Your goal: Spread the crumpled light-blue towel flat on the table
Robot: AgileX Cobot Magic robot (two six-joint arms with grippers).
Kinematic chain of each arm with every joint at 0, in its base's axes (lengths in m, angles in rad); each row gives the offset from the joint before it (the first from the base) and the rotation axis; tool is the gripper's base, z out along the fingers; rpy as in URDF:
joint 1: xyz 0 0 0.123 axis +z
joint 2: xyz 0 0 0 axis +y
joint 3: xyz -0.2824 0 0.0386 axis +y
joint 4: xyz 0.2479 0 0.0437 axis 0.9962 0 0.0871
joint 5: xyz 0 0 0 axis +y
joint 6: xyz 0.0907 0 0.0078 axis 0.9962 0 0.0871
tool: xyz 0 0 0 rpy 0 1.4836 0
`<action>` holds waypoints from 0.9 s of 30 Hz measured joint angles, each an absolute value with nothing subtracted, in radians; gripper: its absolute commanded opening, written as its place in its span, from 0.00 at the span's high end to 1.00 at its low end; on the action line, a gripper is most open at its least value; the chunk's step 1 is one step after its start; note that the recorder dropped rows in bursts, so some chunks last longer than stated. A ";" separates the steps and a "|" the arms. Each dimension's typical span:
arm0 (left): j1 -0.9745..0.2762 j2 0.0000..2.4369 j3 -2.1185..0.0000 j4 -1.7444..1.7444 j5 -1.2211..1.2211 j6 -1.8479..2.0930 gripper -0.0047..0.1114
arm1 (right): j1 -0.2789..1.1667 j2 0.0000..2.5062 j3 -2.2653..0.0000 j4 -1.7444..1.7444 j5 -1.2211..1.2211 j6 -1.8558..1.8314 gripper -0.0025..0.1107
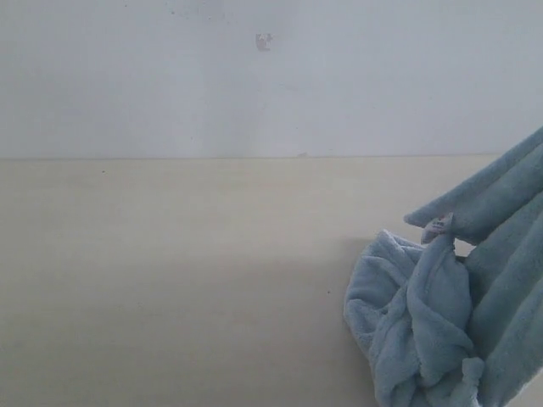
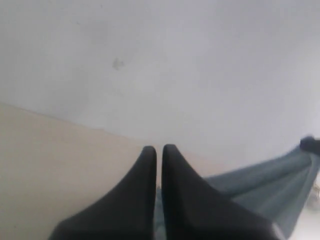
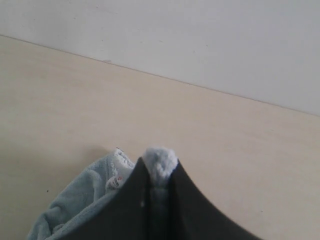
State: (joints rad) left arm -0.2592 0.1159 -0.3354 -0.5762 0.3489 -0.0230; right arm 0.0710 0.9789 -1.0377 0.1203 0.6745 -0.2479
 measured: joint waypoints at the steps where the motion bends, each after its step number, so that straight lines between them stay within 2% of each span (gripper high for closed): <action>1: -0.264 0.176 -0.360 -0.623 0.383 0.055 0.84 | 0.071 0.975 -1.038 0.120 0.674 -0.248 0.98; 7: -0.268 0.637 -0.447 -1.054 0.497 0.628 0.50 | 0.071 0.935 -1.038 0.120 0.674 -0.248 0.98; 9: -0.268 0.813 -0.481 -1.221 0.530 0.840 0.45 | 0.071 0.934 -1.038 0.120 0.674 -0.248 0.98; 13: -0.268 1.152 -0.583 -1.489 0.653 1.192 0.43 | 0.071 0.934 -1.038 0.122 0.674 -0.248 0.98; 19: -0.268 1.542 -0.740 -1.657 0.750 1.383 0.43 | 0.071 0.934 -1.038 0.122 0.674 -0.246 0.98; 22: -0.284 1.672 -0.797 -1.669 0.853 1.443 0.43 | 0.071 0.934 -1.038 0.122 0.674 -0.250 0.98; 27: -0.343 1.770 -0.830 -1.610 0.893 1.585 0.43 | 0.071 0.934 -1.038 0.122 0.674 -0.258 0.98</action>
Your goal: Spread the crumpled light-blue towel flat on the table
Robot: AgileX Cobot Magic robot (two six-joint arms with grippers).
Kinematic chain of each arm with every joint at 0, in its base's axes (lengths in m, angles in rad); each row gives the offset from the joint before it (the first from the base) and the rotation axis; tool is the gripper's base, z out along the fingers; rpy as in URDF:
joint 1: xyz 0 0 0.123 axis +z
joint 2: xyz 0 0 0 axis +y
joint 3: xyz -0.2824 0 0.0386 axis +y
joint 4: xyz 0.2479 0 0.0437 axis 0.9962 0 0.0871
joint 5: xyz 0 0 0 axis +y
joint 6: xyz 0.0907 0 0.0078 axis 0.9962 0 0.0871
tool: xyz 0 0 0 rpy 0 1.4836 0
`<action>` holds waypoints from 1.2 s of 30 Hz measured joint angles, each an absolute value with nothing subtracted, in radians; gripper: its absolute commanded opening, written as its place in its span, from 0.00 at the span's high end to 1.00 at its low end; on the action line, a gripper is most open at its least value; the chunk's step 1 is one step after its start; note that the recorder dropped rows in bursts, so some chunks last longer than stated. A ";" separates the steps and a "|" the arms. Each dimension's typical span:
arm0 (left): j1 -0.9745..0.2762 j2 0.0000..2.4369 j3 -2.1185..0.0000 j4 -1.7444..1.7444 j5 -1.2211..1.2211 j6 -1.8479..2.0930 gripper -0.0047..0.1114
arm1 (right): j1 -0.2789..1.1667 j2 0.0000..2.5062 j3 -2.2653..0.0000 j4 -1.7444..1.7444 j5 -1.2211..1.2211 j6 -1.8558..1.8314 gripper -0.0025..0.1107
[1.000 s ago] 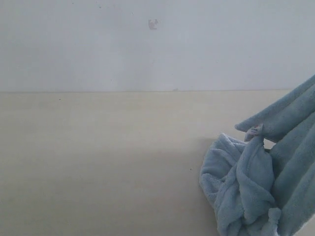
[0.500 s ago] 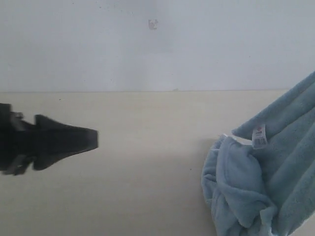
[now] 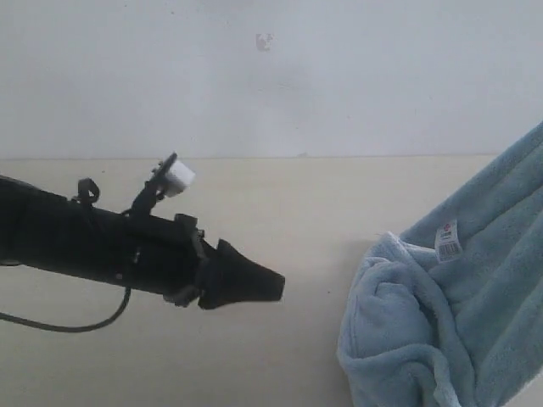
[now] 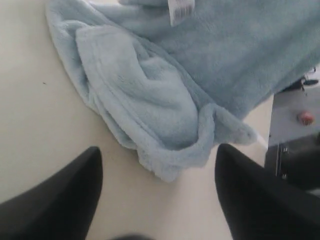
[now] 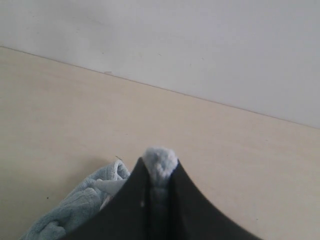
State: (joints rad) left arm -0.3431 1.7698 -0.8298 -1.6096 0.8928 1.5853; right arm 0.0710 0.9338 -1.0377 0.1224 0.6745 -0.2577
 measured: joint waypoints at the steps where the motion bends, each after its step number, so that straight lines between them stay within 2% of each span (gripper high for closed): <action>1: -0.359 1.775 -0.832 -1.599 0.895 1.628 0.43 | 0.071 0.934 -1.038 0.122 0.674 -0.258 0.98; 6: -0.445 1.775 -0.835 -1.563 0.897 1.827 0.43 | 0.071 0.934 -1.037 0.122 0.674 -0.261 0.98; 14: -0.622 1.775 -0.836 -1.586 0.770 2.095 0.43 | 0.071 0.934 -1.035 0.122 0.674 -0.262 0.98; 25: -0.786 1.777 -0.975 -1.601 0.629 2.128 0.43 | 0.071 0.934 -1.035 0.122 0.685 -0.262 0.98; 36: -0.868 1.886 -1.071 -1.433 0.541 2.130 0.43 | 0.071 0.934 -1.035 0.122 0.696 -0.264 0.98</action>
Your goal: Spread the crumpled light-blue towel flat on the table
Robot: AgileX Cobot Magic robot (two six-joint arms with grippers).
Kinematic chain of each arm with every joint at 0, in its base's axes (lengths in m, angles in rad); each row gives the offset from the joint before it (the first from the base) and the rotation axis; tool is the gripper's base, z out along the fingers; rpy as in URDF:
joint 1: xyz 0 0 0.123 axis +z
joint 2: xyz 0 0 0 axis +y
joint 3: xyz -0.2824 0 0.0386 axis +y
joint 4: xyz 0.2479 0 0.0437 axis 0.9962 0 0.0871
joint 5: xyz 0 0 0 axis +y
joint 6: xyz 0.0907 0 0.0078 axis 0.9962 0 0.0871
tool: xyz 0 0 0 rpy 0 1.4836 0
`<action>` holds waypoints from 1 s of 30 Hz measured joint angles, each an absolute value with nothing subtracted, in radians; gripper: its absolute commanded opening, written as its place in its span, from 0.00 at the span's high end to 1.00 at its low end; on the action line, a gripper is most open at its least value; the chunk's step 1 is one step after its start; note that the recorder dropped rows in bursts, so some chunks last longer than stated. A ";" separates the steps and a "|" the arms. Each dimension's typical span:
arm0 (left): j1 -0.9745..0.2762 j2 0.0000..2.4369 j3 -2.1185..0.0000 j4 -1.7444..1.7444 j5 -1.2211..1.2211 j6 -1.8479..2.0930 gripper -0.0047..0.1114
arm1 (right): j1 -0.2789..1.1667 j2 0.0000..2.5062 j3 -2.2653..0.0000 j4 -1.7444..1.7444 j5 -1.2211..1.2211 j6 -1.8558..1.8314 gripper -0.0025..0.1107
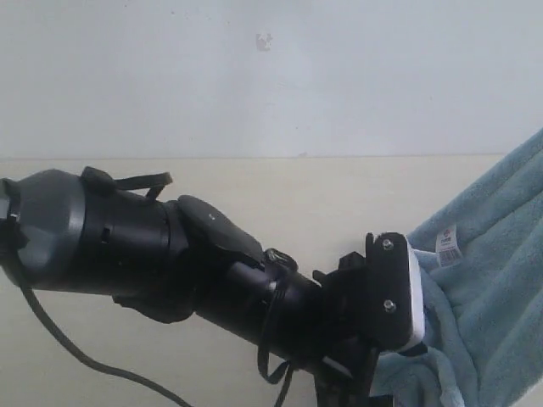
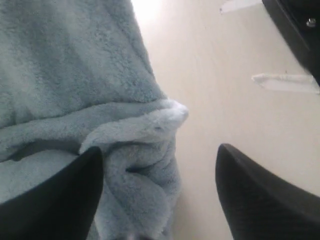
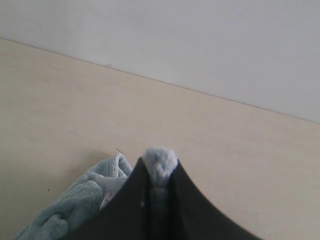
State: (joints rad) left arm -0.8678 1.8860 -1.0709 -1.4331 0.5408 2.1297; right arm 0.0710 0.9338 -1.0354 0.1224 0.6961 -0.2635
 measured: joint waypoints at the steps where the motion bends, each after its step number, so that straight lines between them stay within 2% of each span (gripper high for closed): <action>1: -0.874 1.891 -1.072 -1.415 0.532 2.130 0.43 | 0.071 0.934 -1.035 0.122 0.697 -0.264 0.98; 16: -0.977 1.897 -1.153 -1.220 0.319 2.130 0.43 | 0.071 0.934 -1.035 0.122 0.705 -0.264 0.98; 30: -0.986 1.957 -1.215 -1.187 0.390 2.130 0.43 | 0.071 0.934 -1.035 0.122 0.720 -0.267 0.98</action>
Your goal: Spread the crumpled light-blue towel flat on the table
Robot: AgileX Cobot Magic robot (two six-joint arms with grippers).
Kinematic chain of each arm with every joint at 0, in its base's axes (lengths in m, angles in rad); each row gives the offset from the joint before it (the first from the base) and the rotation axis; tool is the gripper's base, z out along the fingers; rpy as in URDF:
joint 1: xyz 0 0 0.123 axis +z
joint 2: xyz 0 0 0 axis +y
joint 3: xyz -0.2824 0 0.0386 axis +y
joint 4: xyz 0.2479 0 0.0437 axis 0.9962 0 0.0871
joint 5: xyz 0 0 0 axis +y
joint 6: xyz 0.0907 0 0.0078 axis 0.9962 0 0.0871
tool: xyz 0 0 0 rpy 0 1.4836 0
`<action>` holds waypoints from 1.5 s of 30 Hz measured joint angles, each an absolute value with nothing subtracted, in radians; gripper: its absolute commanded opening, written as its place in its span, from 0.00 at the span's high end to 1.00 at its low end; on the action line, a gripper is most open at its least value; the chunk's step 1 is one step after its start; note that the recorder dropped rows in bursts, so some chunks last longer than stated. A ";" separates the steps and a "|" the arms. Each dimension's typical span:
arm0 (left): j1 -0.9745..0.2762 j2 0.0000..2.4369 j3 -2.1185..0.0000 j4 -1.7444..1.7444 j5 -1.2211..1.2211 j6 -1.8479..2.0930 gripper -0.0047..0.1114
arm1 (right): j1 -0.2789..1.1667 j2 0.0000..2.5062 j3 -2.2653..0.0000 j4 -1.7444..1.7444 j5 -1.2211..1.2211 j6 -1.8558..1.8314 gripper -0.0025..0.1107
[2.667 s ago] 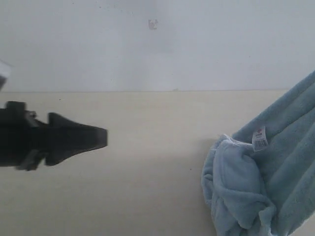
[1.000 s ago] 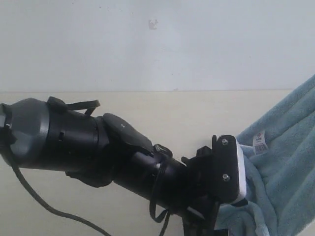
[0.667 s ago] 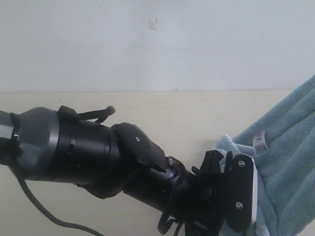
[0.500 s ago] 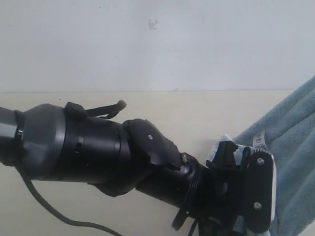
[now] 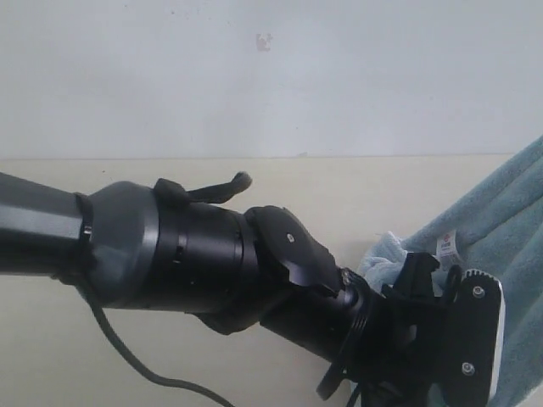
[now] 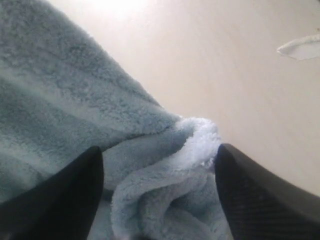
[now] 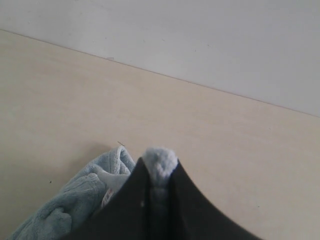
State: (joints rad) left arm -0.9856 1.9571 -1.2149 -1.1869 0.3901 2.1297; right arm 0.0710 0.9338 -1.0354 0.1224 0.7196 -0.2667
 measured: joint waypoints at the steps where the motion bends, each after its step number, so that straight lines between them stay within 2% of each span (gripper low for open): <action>1: -0.986 1.957 -1.215 -1.182 0.395 2.130 0.43 | 0.071 0.934 -1.035 0.122 0.720 -0.267 0.98; 16: -0.989 1.916 -1.215 -1.060 0.441 2.076 0.43 | 0.071 0.934 -1.035 0.122 0.720 -0.268 0.98; 22: -1.024 1.954 -1.215 -1.054 0.384 2.105 0.43 | 0.071 0.934 -1.035 0.138 0.727 -0.268 0.98; 25: -1.026 1.969 -1.215 -1.054 0.344 2.109 0.44 | 0.071 0.934 -1.035 0.141 0.734 -0.268 0.98; 29: -1.026 2.002 -1.215 -1.054 0.294 2.112 0.54 | 0.071 0.934 -1.035 0.142 0.734 -0.268 0.98; 34: -1.033 2.020 -1.217 -1.058 0.269 2.128 0.50 | 0.071 0.934 -1.035 0.142 0.735 -0.268 0.98; 36: -1.037 2.021 -1.233 -1.065 0.269 2.129 0.56 | 0.071 0.934 -1.035 0.142 0.735 -0.268 0.98; 41: -1.049 2.055 -1.276 -1.102 0.237 2.129 0.91 | 0.071 0.934 -1.035 0.142 0.738 -0.268 0.98; 45: -1.051 2.079 -1.272 -1.102 0.232 2.127 0.93 | 0.071 0.934 -1.035 0.146 0.747 -0.268 0.98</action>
State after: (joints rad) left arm -1.0511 2.0794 -1.2717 -1.1017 0.2322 2.1269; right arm 0.0710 0.9338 -1.0354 0.1459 0.7471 -0.2684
